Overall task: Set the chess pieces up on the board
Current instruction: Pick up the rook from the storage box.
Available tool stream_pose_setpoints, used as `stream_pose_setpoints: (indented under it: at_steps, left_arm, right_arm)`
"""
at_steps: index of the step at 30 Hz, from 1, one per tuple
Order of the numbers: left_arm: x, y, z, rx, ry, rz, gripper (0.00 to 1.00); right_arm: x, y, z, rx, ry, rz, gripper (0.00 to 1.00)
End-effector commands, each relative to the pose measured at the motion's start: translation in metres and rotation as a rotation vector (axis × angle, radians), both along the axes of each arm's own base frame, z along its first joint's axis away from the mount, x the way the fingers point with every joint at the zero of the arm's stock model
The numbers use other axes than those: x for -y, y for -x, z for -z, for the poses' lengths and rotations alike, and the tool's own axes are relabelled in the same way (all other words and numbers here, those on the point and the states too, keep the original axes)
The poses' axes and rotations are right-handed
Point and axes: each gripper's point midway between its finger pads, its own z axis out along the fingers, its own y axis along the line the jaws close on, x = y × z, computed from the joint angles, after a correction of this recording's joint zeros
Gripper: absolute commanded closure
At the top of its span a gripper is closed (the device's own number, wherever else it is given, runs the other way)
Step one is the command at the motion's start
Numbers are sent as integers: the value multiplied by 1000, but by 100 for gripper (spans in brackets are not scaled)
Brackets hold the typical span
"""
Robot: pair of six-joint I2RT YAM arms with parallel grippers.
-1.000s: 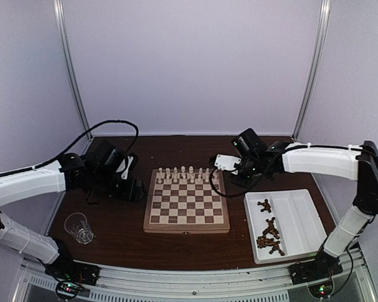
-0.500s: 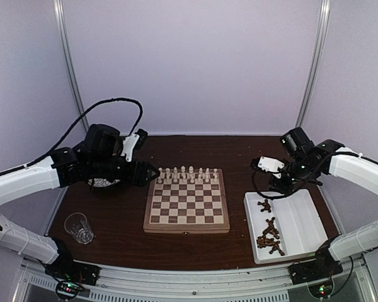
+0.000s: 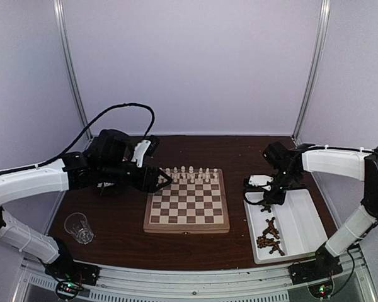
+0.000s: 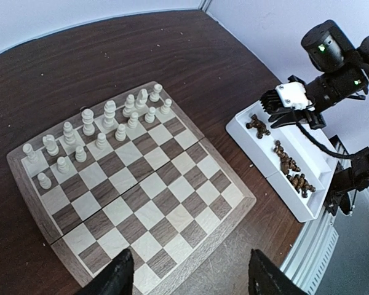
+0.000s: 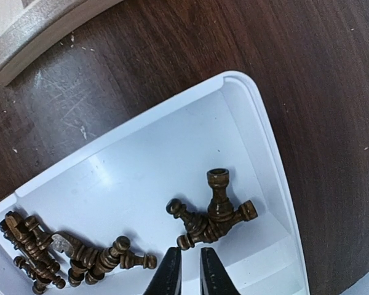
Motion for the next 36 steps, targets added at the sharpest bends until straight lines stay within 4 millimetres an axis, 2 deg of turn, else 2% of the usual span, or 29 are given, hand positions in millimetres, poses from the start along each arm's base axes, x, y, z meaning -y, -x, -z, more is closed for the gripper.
stream_pose_setpoints:
  at_steps: [1,9,20,23,32,36]
  left_arm:
    - [-3,3,-16,35,64,-14,37]
    - [-4,4,-9,25,57,-17,37]
    - [2,2,-4,15,60,-7,37]
    - [3,2,-2,13,61,-5,37]
    - [7,0,0,7,73,0,37]
    - [7,1,0,7,76,2,37]
  right_arm:
    - [0,-19,5,21,28,-12,85]
    - [0,-28,22,1,63,-13,84]
    - [7,-22,46,-64,105,-20,84]
    - [10,-19,50,-75,118,-19,78]
    - [10,-10,42,-95,102,2,80]
    - [2,-6,13,-61,24,0,79]
